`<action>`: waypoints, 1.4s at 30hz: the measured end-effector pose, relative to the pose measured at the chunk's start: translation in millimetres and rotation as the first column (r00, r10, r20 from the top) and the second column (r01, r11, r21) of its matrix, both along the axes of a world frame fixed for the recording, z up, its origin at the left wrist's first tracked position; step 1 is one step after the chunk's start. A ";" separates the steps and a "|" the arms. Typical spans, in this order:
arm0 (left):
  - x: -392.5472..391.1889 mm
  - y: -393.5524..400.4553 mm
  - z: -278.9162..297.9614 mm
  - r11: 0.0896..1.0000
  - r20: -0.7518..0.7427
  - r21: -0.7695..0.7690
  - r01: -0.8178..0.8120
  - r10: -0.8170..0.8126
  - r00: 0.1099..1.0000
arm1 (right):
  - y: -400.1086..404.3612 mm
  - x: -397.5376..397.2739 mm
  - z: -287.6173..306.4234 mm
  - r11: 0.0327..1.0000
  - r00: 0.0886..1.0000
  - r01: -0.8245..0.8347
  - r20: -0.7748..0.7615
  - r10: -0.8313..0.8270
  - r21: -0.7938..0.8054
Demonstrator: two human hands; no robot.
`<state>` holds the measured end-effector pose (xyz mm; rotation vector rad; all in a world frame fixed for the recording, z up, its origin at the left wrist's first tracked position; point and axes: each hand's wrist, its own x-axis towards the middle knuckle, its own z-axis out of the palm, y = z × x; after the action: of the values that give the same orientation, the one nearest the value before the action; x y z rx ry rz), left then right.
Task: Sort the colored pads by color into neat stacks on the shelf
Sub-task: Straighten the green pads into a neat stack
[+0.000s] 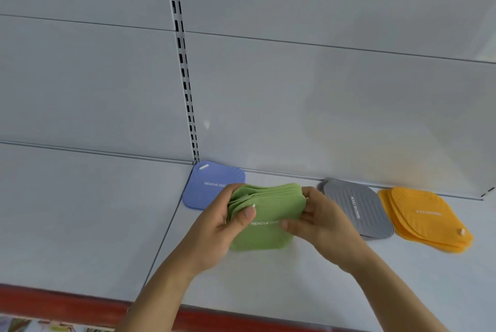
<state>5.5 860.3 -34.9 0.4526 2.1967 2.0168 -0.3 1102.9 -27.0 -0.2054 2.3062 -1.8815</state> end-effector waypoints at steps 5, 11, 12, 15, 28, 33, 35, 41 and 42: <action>2.9 8.9 8.4 0.998 -0.024 0.033 0.049 -0.049 0.999 | -7.6 9.6 -2.1 0.975 0.998 0.068 0.010 -0.067 -0.211; 6.3 11.5 -3.6 0.995 0.010 -0.076 0.058 -0.057 0.998 | -12.4 21.3 -23.7 0.968 0.958 0.248 -0.137 -0.251 -0.039; 6.2 12.5 -5.3 0.996 0.014 -0.082 0.037 -0.036 0.999 | -12.4 20.7 -24.2 0.967 0.956 0.255 -0.147 -0.255 -0.020; 4.1 16.6 -6.3 0.997 0.013 -0.080 -0.007 0.008 1.000 | -14.0 16.6 -20.4 0.969 0.957 0.244 -0.154 -0.246 -0.037; 5.3 38.5 -6.1 0.981 0.169 0.029 -0.190 0.182 0.969 | -22.0 21.4 -26.4 0.942 0.935 0.326 -0.122 -0.333 -0.073; 6.9 42.3 -6.1 0.977 0.148 -0.001 -0.213 0.211 0.966 | -23.8 22.2 -25.7 0.919 0.918 0.380 -0.083 -0.388 -0.105; 6.7 43.7 -5.3 0.972 0.134 -0.009 -0.237 0.236 0.963 | -24.5 21.3 -26.0 0.912 0.909 0.398 -0.093 -0.407 -0.099; 8.7 55.1 0.2 0.967 0.143 0.036 -0.253 0.246 0.959 | -40.4 22.5 -22.3 0.877 0.879 0.464 -0.058 -0.474 -0.126; 9.1 55.5 0.8 0.965 0.132 0.043 -0.257 0.250 0.959 | -40.1 22.0 -21.0 0.873 0.874 0.472 -0.062 -0.482 -0.127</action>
<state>14.6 915.8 -34.2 0.0464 2.2196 2.1723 21.7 1062.7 -48.0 0.3077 2.4877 -2.2639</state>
